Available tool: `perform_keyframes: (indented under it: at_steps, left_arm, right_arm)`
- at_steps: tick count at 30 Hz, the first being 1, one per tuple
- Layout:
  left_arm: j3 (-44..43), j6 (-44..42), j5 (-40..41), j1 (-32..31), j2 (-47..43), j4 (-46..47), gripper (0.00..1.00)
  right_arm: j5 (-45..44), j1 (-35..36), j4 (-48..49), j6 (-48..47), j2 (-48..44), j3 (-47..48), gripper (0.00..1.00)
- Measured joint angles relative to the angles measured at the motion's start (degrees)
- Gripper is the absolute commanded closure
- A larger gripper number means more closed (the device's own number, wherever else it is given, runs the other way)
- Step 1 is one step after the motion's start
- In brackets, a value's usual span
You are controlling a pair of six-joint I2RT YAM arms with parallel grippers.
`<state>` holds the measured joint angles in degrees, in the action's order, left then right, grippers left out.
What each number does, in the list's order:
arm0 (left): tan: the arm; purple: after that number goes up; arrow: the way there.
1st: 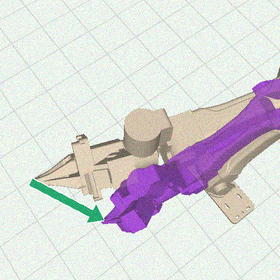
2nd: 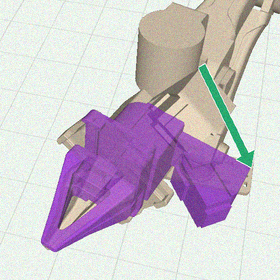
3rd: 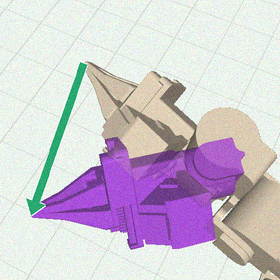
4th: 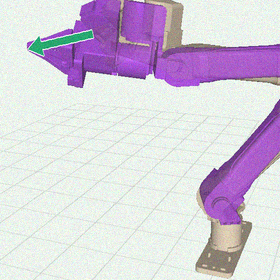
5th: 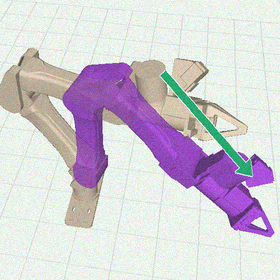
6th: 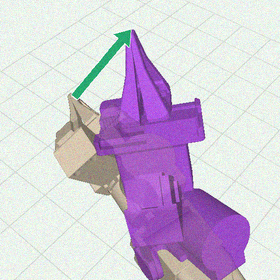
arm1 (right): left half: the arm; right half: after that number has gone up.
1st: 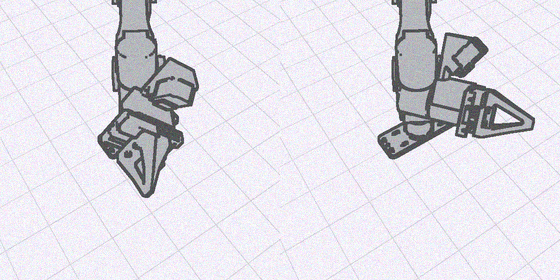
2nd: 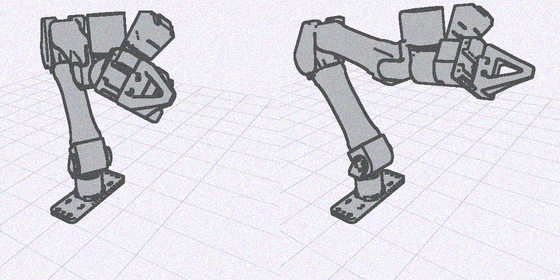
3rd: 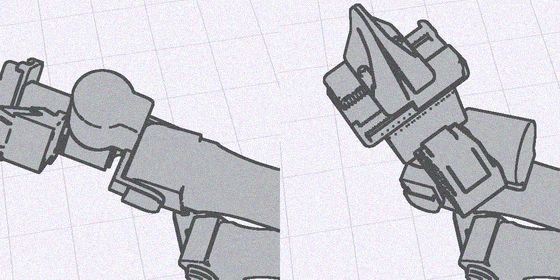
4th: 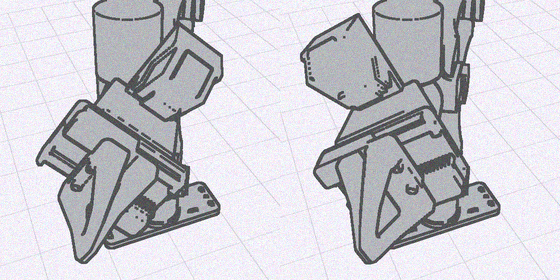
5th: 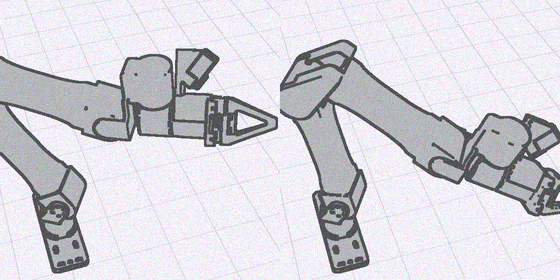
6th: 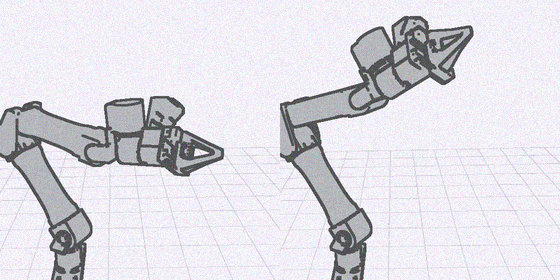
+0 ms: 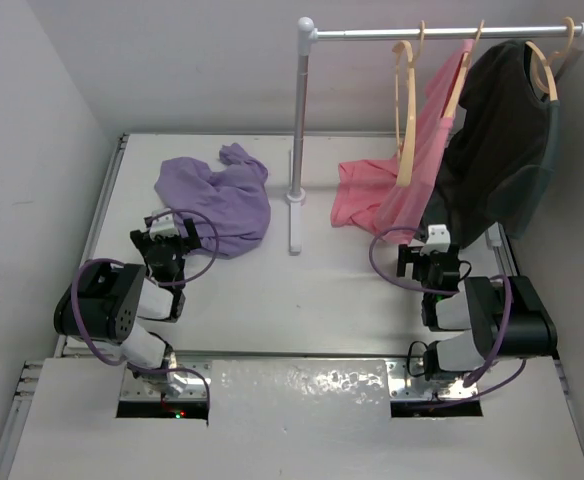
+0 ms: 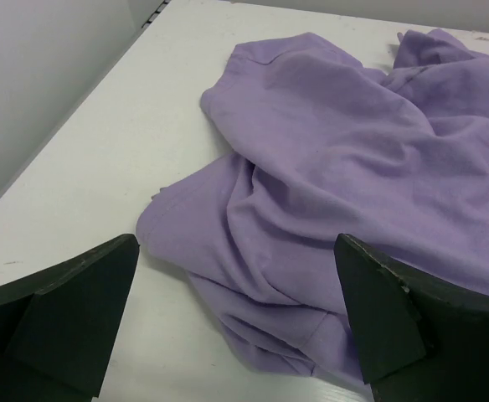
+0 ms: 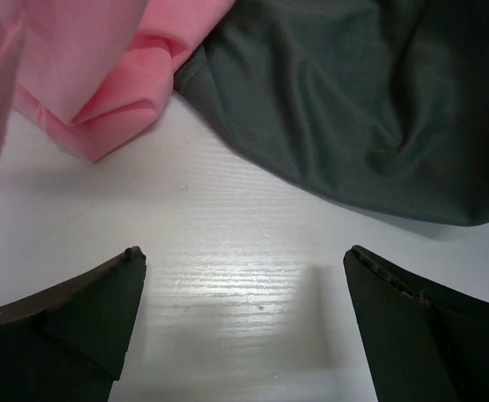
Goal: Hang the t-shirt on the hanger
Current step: Pick up the T-shirt from the center of the board.
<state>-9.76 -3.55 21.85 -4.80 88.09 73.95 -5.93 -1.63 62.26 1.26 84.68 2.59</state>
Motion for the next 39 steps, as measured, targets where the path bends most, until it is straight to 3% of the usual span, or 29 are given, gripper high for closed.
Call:
perform_keyframes:
  at_steps: [4,8,11,15,17,21,25,28,30,31,32,33,36,39]
  left_arm:
    - [0.0,-0.3,-1.0,0.0,0.0,0.0,0.00]
    - [0.0,-2.1,-6.3,0.1,-1.9,-1.8,0.00]
    - [-7.2,-5.4,-10.4,0.1,-10.5,-20.4,0.00]
    - [-31.8,-9.8,-14.4,0.1,-11.8,-45.3,0.02]
    - [-41.8,-12.7,-17.5,0.6,-9.7,-55.3,0.13]
    - [-55.4,-17.9,-24.9,1.5,-1.4,-73.6,0.10]
    - [-58.4,-21.3,-30.6,1.5,7.8,-86.0,0.08]
    - [-58.5,-22.4,-32.8,1.4,14.6,-92.3,0.17]
    - [-58.5,-22.9,-33.4,1.3,18.0,-94.8,0.37]
    - [-58.5,-23.1,-33.5,1.1,19.1,-95.6,0.51]
    - [-58.5,-23.3,-33.6,1.1,19.6,-96.2,0.86]
    - [-58.5,-22.9,-33.7,1.1,19.6,-96.7,0.99]
    - [-58.5,-23.4,-34.4,1.1,16.5,-98.3,1.00]
    - [-58.4,-24.4,-36.4,1.1,9.4,-100.7,1.00]
  right_arm:
    - [-0.5,0.0,-5.7,0.7,-5.5,0.2,0.01]
    - [-3.3,0.1,-22.1,5.3,-13.5,5.9,0.01]
    - [-3.4,0.1,-33.5,9.4,-20.0,10.0,0.01]
    - [-0.3,0.2,-43.1,15.2,-29.1,9.9,0.10]
    - [2.1,0.3,-46.8,18.2,-33.7,8.1,0.16]
    - [5.7,0.4,-55.2,22.0,-40.6,6.1,0.18]
    - [7.5,0.8,-63.6,22.9,-44.4,6.6,0.17]
    - [9.1,1.8,-69.4,22.3,-46.0,8.2,0.17]
    - [10.6,3.4,-72.6,21.2,-46.4,10.0,0.16]
    - [11.3,4.5,-74.4,20.7,-46.4,11.3,0.17]
    - [12.1,5.6,-75.9,19.8,-46.3,12.7,0.18]
    - [12.7,6.9,-77.1,19.1,-46.2,13.9,0.19]
    - [15.6,11.8,-80.0,16.5,-44.7,18.0,0.30]
    - [18.8,17.9,-82.1,14.2,-41.4,22.5,0.32]
